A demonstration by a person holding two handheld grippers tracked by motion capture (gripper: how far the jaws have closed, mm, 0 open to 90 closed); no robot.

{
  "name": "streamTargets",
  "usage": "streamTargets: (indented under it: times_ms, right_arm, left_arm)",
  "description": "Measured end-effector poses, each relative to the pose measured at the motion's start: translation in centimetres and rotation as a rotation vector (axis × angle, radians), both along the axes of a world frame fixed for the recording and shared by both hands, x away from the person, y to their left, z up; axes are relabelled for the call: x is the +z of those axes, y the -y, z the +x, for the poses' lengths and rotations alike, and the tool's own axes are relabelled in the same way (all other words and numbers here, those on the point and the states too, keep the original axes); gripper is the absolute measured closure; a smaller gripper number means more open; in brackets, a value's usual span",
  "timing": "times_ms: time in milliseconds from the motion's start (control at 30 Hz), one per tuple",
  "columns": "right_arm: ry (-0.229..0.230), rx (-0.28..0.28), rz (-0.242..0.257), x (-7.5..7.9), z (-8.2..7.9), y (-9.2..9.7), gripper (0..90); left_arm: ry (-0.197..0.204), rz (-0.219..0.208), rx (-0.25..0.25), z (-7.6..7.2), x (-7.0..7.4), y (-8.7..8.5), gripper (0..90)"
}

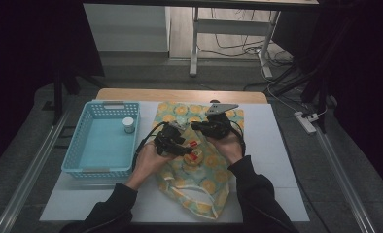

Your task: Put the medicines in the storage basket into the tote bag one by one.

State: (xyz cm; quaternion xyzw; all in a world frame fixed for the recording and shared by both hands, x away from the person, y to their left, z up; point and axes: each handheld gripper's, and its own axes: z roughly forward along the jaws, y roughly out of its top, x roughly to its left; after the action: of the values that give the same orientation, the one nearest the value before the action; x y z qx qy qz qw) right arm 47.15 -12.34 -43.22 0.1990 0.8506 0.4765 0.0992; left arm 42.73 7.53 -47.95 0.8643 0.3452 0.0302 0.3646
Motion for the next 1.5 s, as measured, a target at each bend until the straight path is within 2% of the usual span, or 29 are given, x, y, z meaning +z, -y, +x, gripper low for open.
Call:
streamTargets:
  times_ms: [267, 433, 700, 767, 900, 1033, 1267, 1400, 1500]
  right_arm:
    - [-0.002, -0.003, -0.005, -0.1, 0.1, 0.1, 90.0]
    - [-0.002, -0.003, -0.006, -0.1, 0.1, 0.1, 90.0]
    - [0.0, -0.002, -0.002, 0.0, 0.1, 0.2, 90.0]
    - [0.001, -0.002, -0.001, 0.0, 0.1, 0.2, 90.0]
    - [0.0, -0.003, -0.002, 0.0, 0.1, 0.3, 90.0]
    - [0.001, -0.004, -0.003, 0.0, 0.1, 0.3, 90.0]
    - [0.003, -0.003, -0.006, 0.0, 0.1, 0.2, 90.0]
    - [0.006, -0.003, -0.008, 0.0, 0.0, 0.2, 90.0]
    - [0.006, -0.004, -0.008, 0.0, 0.0, 0.2, 90.0]
  left_arm:
    - [-0.001, -0.06, -0.03, -1.1, 1.9, -1.2, 25.0]
    - [0.009, -0.062, -0.021, -1.5, 2.6, -2.2, 18.7]
    - [0.025, -0.108, -0.002, -1.6, 3.1, -4.4, 7.8]
    - [0.035, -0.105, 0.002, -1.6, 3.2, -4.9, 5.5]
    - [0.054, -0.07, 0.02, -1.7, 3.5, -5.8, 1.9]
    - [0.066, -0.075, 0.042, -1.8, 3.6, -7.0, 0.8]
    - [0.087, -0.069, 0.109, -1.9, 3.8, -9.3, 0.0]
    - [0.083, -0.077, 0.156, -1.8, 3.6, -10.4, 0.0]
    - [0.073, -0.073, 0.17, -1.7, 3.5, -11.0, 0.0]
